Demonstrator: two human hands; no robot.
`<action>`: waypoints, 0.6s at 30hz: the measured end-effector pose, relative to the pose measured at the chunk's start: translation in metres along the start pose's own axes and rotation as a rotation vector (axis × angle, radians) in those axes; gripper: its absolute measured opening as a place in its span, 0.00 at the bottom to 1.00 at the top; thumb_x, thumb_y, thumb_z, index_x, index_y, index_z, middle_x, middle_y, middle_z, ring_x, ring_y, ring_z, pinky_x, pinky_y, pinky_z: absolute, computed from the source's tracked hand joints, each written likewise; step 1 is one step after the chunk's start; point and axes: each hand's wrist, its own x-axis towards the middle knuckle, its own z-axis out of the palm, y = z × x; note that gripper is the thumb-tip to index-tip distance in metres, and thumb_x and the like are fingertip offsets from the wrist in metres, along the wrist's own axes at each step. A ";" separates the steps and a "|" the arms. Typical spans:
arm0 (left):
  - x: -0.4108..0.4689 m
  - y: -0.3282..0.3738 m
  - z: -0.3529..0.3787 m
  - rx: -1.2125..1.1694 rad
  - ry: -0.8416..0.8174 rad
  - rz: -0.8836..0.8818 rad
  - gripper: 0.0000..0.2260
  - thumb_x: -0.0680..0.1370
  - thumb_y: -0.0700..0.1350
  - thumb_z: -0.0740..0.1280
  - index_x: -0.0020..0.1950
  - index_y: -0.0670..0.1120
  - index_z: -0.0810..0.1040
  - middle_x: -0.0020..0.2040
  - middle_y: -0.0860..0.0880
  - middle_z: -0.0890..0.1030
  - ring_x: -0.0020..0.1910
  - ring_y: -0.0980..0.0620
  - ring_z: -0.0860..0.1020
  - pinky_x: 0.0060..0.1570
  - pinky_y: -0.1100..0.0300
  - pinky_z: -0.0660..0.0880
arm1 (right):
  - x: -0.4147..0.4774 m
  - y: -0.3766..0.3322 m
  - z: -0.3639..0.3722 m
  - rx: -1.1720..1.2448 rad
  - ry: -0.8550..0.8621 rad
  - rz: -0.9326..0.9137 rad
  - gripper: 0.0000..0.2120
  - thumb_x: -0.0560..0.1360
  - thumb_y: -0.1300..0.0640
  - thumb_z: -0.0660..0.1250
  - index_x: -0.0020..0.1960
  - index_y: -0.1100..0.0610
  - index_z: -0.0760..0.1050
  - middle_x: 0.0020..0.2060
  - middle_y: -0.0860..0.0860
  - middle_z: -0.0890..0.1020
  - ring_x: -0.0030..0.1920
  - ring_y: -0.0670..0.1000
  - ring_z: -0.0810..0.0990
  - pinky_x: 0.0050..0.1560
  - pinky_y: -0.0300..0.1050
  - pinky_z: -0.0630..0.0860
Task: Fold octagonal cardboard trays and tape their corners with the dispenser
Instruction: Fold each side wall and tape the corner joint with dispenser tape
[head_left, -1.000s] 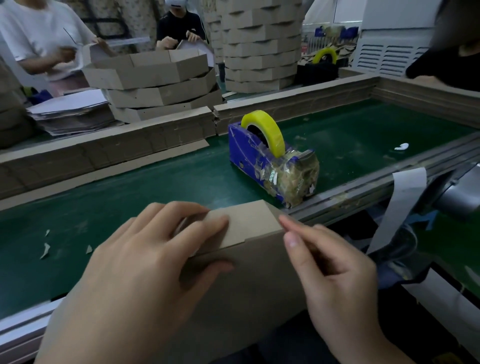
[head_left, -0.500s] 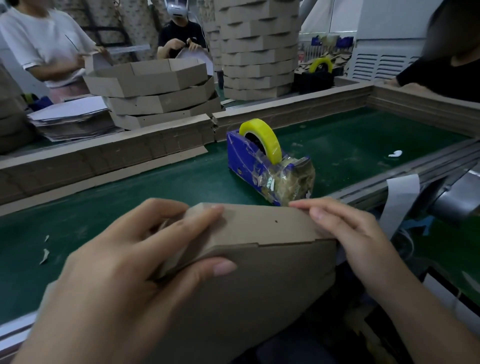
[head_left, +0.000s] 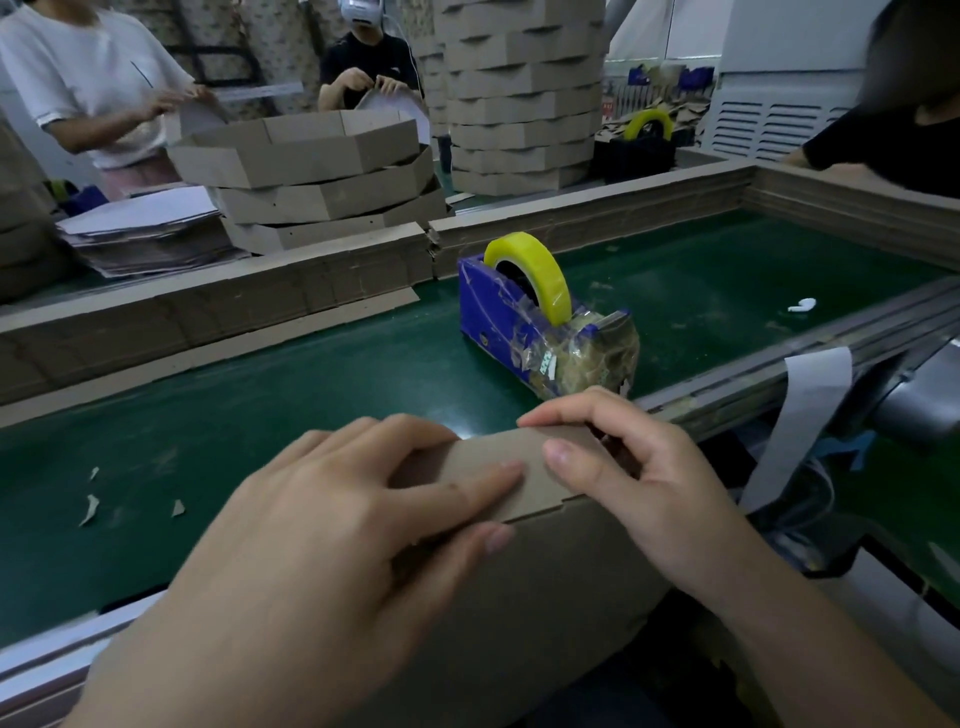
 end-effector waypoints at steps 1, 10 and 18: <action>0.004 -0.003 0.002 0.002 -0.022 0.027 0.16 0.74 0.57 0.60 0.50 0.55 0.85 0.48 0.55 0.83 0.47 0.58 0.73 0.42 0.66 0.70 | 0.002 0.000 -0.003 0.042 -0.022 0.038 0.11 0.74 0.52 0.63 0.52 0.52 0.82 0.46 0.43 0.82 0.51 0.40 0.79 0.48 0.27 0.69; 0.000 -0.011 0.009 0.005 -0.109 -0.035 0.16 0.75 0.59 0.60 0.55 0.58 0.84 0.50 0.54 0.82 0.45 0.50 0.82 0.42 0.56 0.77 | 0.009 0.004 -0.007 0.375 -0.065 0.223 0.14 0.79 0.64 0.58 0.50 0.60 0.83 0.41 0.52 0.86 0.42 0.45 0.83 0.41 0.31 0.75; -0.003 -0.016 0.009 0.039 -0.135 -0.004 0.15 0.77 0.59 0.59 0.59 0.63 0.81 0.50 0.54 0.81 0.42 0.50 0.81 0.31 0.54 0.77 | 0.008 0.008 -0.004 0.281 -0.102 0.162 0.13 0.81 0.63 0.58 0.51 0.59 0.82 0.42 0.49 0.84 0.44 0.43 0.81 0.44 0.31 0.73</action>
